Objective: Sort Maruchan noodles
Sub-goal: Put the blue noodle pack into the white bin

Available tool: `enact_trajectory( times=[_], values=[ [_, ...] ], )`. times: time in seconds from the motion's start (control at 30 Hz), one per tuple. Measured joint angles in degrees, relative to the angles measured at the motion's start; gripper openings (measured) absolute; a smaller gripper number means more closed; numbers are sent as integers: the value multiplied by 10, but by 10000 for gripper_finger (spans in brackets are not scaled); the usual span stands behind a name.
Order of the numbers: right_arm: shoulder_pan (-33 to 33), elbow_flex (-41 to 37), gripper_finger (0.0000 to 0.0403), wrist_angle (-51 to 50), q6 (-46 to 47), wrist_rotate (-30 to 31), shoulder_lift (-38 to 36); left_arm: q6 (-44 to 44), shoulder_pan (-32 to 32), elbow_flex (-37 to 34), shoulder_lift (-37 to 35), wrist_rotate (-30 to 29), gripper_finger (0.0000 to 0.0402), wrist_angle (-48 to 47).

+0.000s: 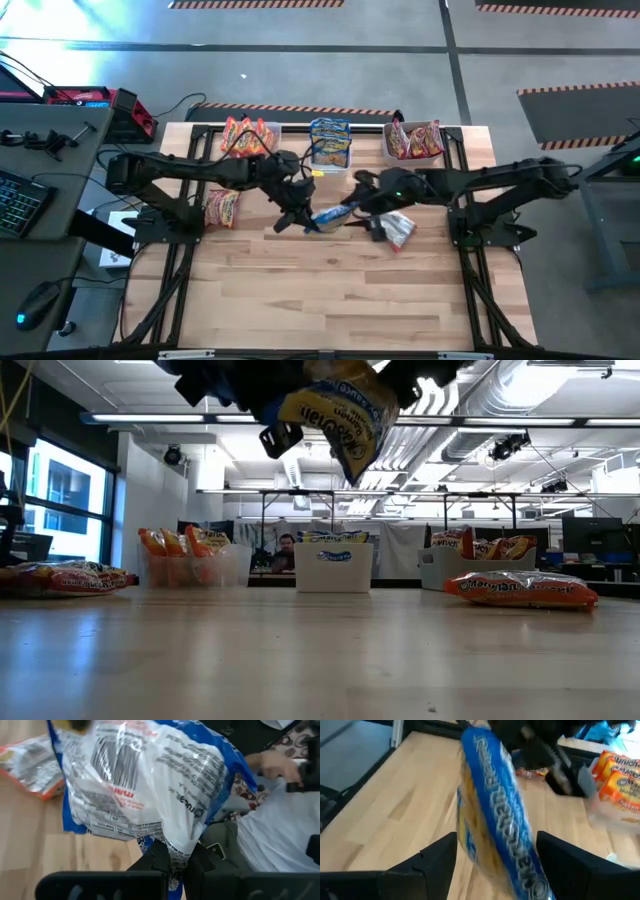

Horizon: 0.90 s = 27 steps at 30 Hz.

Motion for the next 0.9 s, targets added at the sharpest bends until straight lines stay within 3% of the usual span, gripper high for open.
enact_trajectory(
  times=[0.17, 0.4, 0.73, 0.9],
  values=[
    [-14, 114, 252, -103, -36, -8, 67, 21, 8, 1, 0, 25, 10, 6],
    [-33, 204, 243, -193, -38, -98, 144, 46, 12, 0, 0, 27, 14, -2],
    [-45, 224, 113, -216, -68, -105, 147, 75, 29, 0, -18, 26, 77, -5],
    [-63, 225, 108, -216, -69, -105, 120, 109, 64, 0, -64, 19, 124, -36]
  ],
)
